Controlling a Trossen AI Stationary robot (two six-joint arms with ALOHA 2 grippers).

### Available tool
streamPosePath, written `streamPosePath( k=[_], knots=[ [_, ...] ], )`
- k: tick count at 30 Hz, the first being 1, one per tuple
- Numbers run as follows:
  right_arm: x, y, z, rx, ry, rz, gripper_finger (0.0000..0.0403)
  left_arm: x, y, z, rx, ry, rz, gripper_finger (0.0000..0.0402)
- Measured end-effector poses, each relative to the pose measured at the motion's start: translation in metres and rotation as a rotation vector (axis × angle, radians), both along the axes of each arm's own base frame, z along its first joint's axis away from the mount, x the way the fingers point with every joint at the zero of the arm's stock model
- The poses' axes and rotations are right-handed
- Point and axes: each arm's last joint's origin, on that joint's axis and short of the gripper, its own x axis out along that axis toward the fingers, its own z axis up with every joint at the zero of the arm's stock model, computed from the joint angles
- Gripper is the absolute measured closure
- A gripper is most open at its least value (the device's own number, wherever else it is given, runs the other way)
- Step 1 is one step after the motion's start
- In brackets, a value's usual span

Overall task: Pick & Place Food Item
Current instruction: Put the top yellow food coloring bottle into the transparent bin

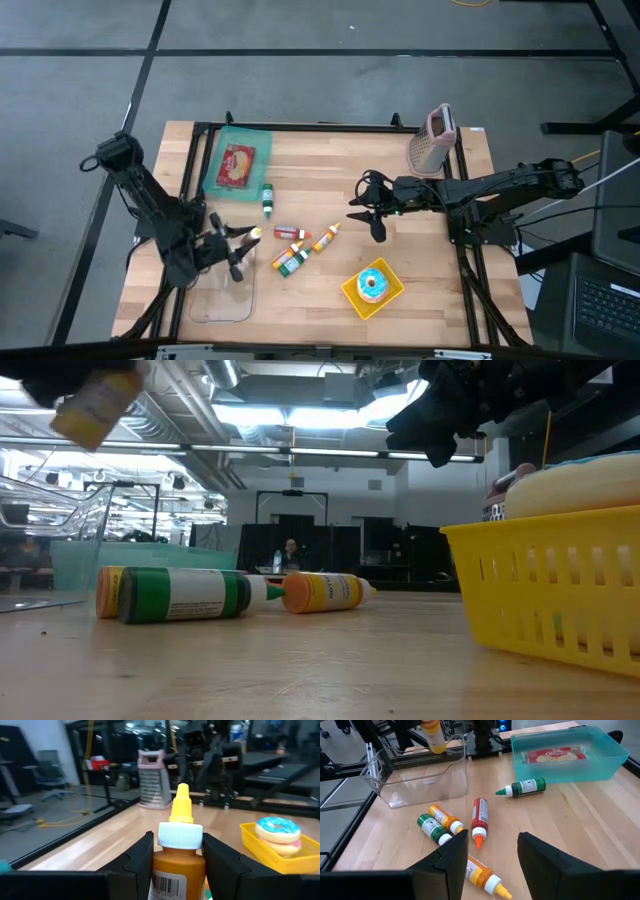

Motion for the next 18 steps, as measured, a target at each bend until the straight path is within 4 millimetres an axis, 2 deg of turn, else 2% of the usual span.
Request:
streamPosePath(
  k=[5, 12, 18],
  knots=[
    [0.0, 0.0, 0.0, 0.0, 0.0, 0.0, 0.0234, -0.006, -0.017, -0.026, 0.002, -0.029, 0.006, 0.0266],
    [0.0, 0.0, 0.0, 0.0, 0.0, 0.0, 0.0234, 0.001, -0.023, -0.062, -0.032, -0.05, 0.024, 0.0266],
    [0.0, 0.0, 0.0, 0.0, 0.0, 0.0, 0.0234, -0.003, -0.029, -0.082, -0.079, -0.076, -0.003, 0.0266]
  ],
)
